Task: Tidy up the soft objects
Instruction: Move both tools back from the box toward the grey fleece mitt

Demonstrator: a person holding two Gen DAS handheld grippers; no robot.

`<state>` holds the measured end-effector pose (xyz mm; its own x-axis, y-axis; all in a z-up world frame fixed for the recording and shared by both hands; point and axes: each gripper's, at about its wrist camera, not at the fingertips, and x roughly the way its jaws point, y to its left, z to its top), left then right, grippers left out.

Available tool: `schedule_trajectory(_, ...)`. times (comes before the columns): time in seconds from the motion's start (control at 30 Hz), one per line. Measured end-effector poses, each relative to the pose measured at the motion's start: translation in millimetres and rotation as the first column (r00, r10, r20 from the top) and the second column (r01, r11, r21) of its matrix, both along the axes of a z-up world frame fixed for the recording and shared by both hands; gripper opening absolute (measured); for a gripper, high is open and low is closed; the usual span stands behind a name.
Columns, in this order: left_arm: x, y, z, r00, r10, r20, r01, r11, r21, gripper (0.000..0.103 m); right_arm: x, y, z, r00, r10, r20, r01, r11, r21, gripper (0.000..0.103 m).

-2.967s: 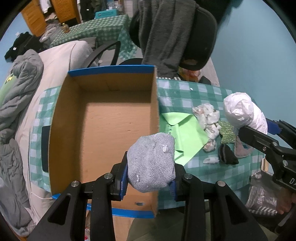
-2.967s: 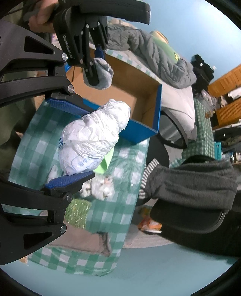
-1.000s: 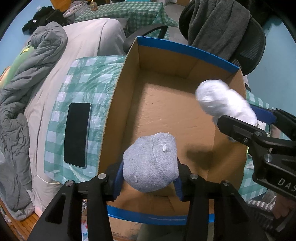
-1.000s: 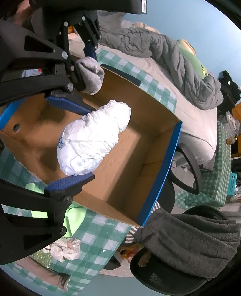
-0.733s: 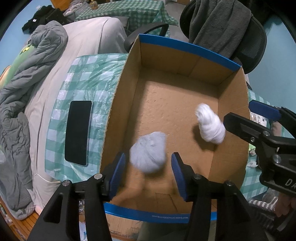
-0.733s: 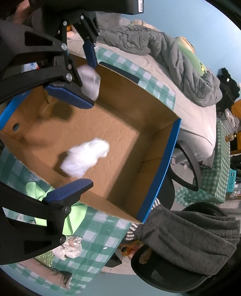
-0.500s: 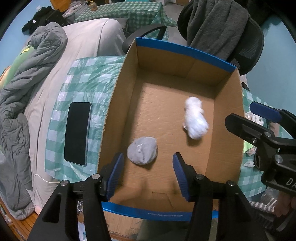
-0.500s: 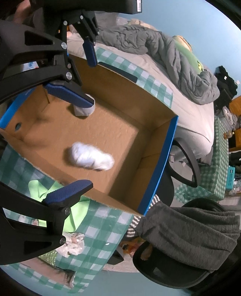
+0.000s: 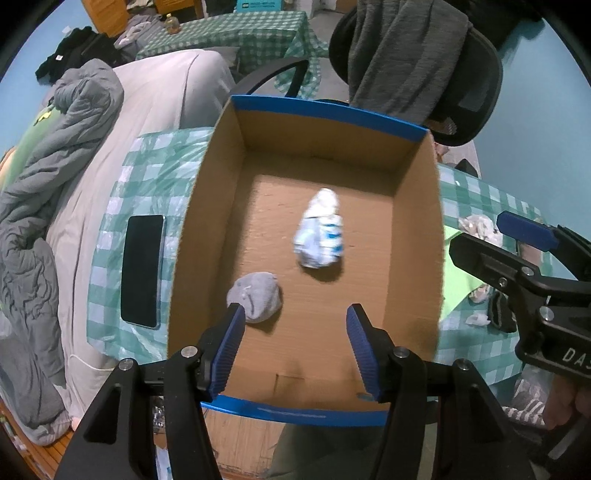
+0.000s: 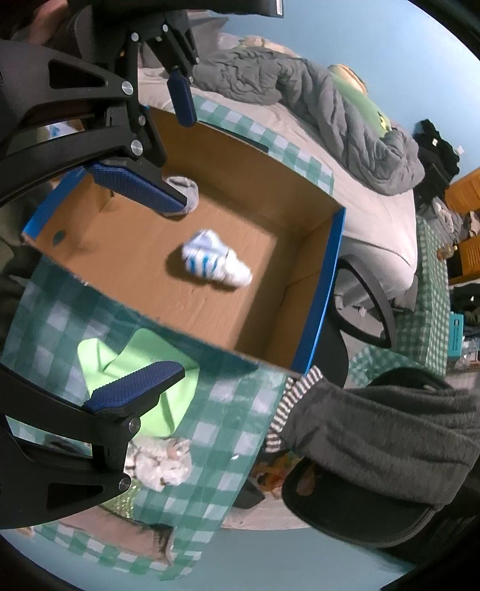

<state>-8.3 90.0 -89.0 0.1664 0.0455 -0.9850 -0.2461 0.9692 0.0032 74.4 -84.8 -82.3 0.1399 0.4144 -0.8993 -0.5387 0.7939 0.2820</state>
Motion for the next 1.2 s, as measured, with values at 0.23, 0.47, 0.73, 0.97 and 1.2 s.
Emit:
schedule_trajectory(0.23, 1.5, -21.9, 5.6, 0.999, -0.033, 0.006, 0.033, 0.999, 0.001, 0.061, 0.1, -31.6, 6.0, 0.999, -0.047, 0.001, 0.047, 0.999, 0.001, 0.083)
schedule_trajectory(0.47, 7.2, -45.3, 9.2, 0.997, -0.072, 0.010, 0.072, 0.997, 0.001, 0.061, 2.8, -60.0, 6.9, 0.996, -0.094, -0.003, 0.094, 0.996, -0.004, 0.083)
schedule_trajectory(0.73, 14.9, -71.5, 11.4, 0.994, -0.110, 0.010, 0.110, 0.994, -0.001, 0.061, 6.7, -101.0, 7.3, 0.989, -0.147, -0.003, 0.147, 0.989, -0.014, 0.083)
schedule_trajectory(0.97, 22.5, -95.7, 12.3, 0.990, -0.143, 0.008, 0.144, 0.990, -0.001, 0.061, 11.4, -136.4, 7.3, 0.980, -0.198, -0.004, 0.198, 0.980, -0.026, 0.083)
schedule_trajectory(1.2, 30.3, -121.4, 10.8, 0.984, -0.179, 0.004, 0.179, 0.984, 0.000, 0.062, 15.2, -174.8, 4.8, 0.968, -0.250, -0.007, 0.249, 0.968, -0.036, 0.083)
